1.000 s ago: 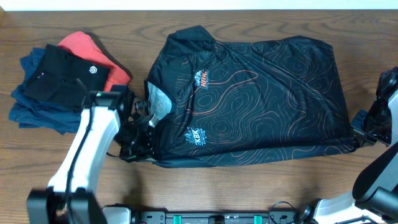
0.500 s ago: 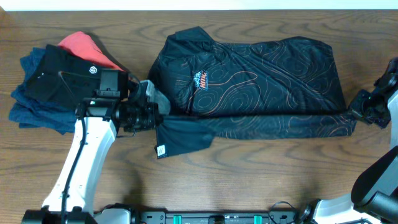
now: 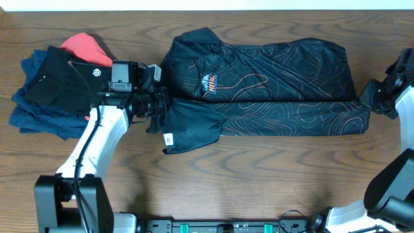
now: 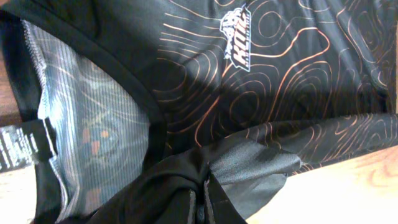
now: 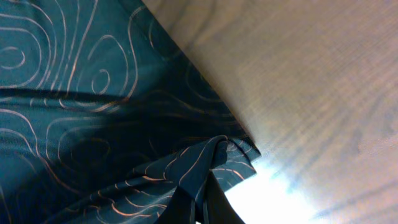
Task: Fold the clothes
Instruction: 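Lower the shirt flat and smooth its left edge with the left gripper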
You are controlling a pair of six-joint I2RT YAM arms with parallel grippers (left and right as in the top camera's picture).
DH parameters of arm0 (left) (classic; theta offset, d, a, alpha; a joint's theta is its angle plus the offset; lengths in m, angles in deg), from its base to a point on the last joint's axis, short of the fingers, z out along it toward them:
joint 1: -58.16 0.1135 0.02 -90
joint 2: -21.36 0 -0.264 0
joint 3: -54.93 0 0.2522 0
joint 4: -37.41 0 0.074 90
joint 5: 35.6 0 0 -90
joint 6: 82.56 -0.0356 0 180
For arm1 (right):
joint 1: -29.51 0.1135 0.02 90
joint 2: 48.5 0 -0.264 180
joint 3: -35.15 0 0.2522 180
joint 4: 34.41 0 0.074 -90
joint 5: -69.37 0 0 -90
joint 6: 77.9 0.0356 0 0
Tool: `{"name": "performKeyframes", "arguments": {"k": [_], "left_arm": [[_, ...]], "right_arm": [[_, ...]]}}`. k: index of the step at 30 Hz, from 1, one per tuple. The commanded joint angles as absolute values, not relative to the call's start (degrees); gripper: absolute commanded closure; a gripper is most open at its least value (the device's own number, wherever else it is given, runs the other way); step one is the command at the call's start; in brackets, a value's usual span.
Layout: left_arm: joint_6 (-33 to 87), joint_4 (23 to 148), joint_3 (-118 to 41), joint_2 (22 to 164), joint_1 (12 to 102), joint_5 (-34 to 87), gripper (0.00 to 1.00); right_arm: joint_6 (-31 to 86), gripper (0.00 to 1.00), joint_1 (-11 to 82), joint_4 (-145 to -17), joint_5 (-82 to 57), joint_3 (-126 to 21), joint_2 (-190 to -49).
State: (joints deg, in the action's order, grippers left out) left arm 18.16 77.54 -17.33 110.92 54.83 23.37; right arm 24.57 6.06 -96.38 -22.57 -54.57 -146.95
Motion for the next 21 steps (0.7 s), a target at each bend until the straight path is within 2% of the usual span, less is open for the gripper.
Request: {"name": "performKeyframes", "arguments": {"k": [1, 13, 17, 18, 19, 20, 21], "left_arm": [[18.6, 76.7, -17.3, 112.8, 55.0, 25.5, 0.94], [18.8, 70.8, -17.3, 116.8, 54.9, 28.4, 0.94], [18.8, 68.5, -17.3, 116.9, 54.9, 28.4, 0.93], [18.8, 68.0, -17.3, 116.9, 54.9, 28.4, 0.91], [18.8, 67.4, -17.3, 116.9, 54.9, 28.3, 0.83], [18.8, 67.1, -17.3, 116.9, 54.9, 28.3, 0.64], [18.8, 66.9, -17.3, 116.9, 54.9, 28.3, 0.56]], "right_arm": [[23.8, 0.98, 7.0, -94.8, -21.8, -54.1, -149.7], [23.9, 0.98, 8.7, -87.9, -19.4, -54.1, -157.9], [23.8, 0.92, 8.9, -84.4, -17.2, -54.1, -159.1], [23.8, 0.85, 8.9, -83.6, -16.4, -54.1, -159.2], [23.8, 0.79, 8.9, -82.6, -15.6, -54.1, -159.2], [23.8, 0.73, 8.9, -81.9, -15.1, -54.1, -159.1], [23.8, 0.69, 8.9, -81.6, -14.9, -54.2, -159.1]]}}
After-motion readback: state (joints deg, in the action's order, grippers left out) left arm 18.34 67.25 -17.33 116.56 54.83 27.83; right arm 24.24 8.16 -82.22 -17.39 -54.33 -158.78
